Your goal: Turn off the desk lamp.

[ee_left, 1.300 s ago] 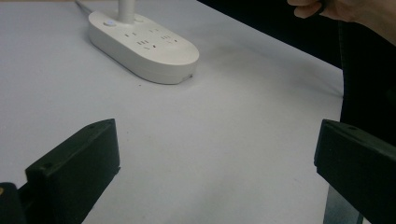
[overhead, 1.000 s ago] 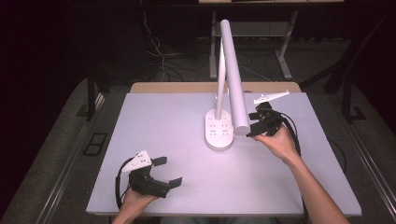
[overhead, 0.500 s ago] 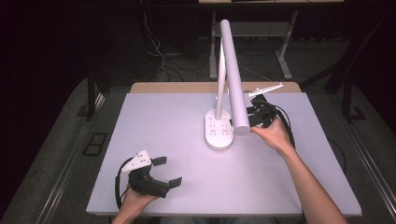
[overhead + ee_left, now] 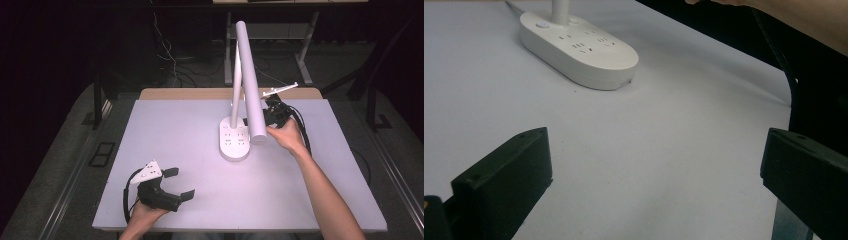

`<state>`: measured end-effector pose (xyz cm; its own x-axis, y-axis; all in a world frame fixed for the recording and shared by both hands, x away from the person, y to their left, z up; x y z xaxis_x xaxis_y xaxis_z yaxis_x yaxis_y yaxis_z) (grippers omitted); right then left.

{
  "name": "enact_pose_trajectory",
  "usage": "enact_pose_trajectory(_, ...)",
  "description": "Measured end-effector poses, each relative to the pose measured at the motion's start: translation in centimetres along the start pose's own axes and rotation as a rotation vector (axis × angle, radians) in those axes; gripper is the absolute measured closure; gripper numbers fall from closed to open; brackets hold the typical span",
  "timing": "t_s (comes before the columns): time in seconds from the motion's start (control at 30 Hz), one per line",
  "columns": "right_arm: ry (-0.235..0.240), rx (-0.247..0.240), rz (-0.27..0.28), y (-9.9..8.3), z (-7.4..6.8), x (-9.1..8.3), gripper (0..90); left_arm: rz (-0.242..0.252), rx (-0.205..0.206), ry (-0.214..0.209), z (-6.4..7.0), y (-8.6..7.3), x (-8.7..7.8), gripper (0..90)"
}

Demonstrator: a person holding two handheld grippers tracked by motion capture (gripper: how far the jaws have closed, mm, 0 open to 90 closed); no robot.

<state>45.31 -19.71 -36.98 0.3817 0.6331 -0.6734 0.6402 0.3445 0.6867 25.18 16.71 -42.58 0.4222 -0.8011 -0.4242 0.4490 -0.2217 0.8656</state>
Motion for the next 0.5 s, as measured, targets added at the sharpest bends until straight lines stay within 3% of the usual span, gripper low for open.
enact_pose_trajectory(0.27,-0.022,0.012,-0.015,0.7,0.8,1.6,39.9,-0.001,0.002,-0.001,0.0,0.0,0.0,0.0)
enact_pose_trajectory(0.3,-0.021,0.016,-0.016,0.8,0.9,2.0,45.9,0.0,0.002,-0.001,0.0,0.0,-0.1,0.0)
enact_pose_trajectory(0.33,-0.021,0.016,-0.016,0.8,0.9,2.0,45.9,0.0,0.002,-0.001,0.0,0.0,-0.1,0.0)
enact_pose_trajectory(0.5,-0.009,0.025,-0.021,0.6,1.2,2.9,62.7,0.0,0.001,-0.003,0.0,0.0,0.0,0.0)
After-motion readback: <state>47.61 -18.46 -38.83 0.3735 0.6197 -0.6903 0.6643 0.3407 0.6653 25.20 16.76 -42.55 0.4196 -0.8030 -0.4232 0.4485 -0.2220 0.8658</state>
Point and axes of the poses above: each handheld gripper's, and its own axes: x roughly forward along the jaws, y roughly out of its top, z roughly to its right, the point moved 1 cm from there along x, roughly forward along the jaws, and after that the axes turned 3 degrees about -z, right-handed, at the moved point
